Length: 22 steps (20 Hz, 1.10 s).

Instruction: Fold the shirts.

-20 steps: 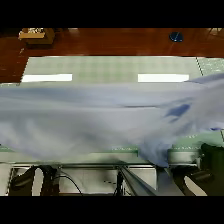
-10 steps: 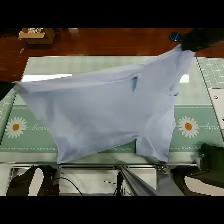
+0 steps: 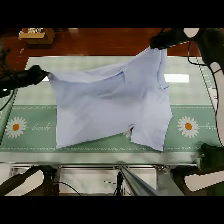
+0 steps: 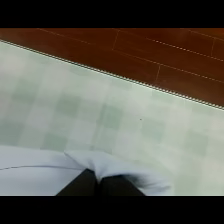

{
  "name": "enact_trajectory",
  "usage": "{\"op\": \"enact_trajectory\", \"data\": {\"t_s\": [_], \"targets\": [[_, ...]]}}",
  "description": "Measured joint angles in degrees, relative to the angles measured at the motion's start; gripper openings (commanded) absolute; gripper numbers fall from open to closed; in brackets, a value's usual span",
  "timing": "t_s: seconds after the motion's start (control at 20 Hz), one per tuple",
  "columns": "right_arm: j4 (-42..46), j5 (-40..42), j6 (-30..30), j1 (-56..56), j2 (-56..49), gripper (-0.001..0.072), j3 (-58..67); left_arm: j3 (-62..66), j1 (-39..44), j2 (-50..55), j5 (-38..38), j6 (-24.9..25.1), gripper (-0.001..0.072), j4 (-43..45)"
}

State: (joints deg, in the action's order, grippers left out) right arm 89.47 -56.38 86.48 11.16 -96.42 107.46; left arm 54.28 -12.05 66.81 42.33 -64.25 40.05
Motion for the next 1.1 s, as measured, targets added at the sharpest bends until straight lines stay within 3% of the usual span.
{"op": "enact_trajectory", "data": {"t_s": [0.15, 0.2, 0.25, 0.3, 0.35, 0.4, 0.6, 0.75, 0.9, 1.1], "targets": [[-0.3, 0.4, 1.4, 0.0, -3.8, 0.0031, 0.0, 0.1, 2.4, 6.4, -2.0, 1.2, 0.0016, -0.8], [-0.3, 0.0, 1.6, 0.0, -5.1, 0.0102, 0.0, 0.1, 2.8, 7.9, -2.0, 1.4, 0.0018, -0.8], [-0.3, -0.4, 1.9, 0.0, -6.3, 0.0244, 0.0, 0.2, 2.8, 8.9, -1.8, 1.6, 0.0052, -0.8], [-0.3, -0.9, 2.0, 0.0, -7.1, 0.0359, 0.0, 0.4, 2.7, 9.5, -1.2, 1.8, 0.0240, -0.7], [-0.1, -1.2, 2.0, -0.1, -7.6, 0.0449, 0.0, 1.0, 2.1, 9.8, 0.2, 1.8, 0.0509, -0.5], [0.2, -1.7, 1.5, -0.2, -7.6, 0.0479, 0.0, 2.1, 0.8, 10.0, 1.7, 1.9, 0.0663, -0.2], [4.3, -6.4, -4.6, -2.6, -3.9, 0.0474, 0.0, 10.3, -8.5, 10.2, 14.7, 1.8, 0.0667, 2.8], [5.2, -14.6, -5.9, -7.6, -0.6, 0.0452, -1.2, 12.0, -16.9, 9.6, 28.8, -2.2, 0.0668, 7.3], [3.5, -20.0, -7.0, -15.2, 1.7, 0.0452, -7.2, 2.6, -22.2, 5.9, 38.0, -5.7, 0.0668, 10.6], [-5.4, -22.8, -10.7, -26.7, 4.6, 0.0452, -18.3, -15.4, -25.0, 0.2, 42.0, -4.7, 0.0668, 14.4]]}}
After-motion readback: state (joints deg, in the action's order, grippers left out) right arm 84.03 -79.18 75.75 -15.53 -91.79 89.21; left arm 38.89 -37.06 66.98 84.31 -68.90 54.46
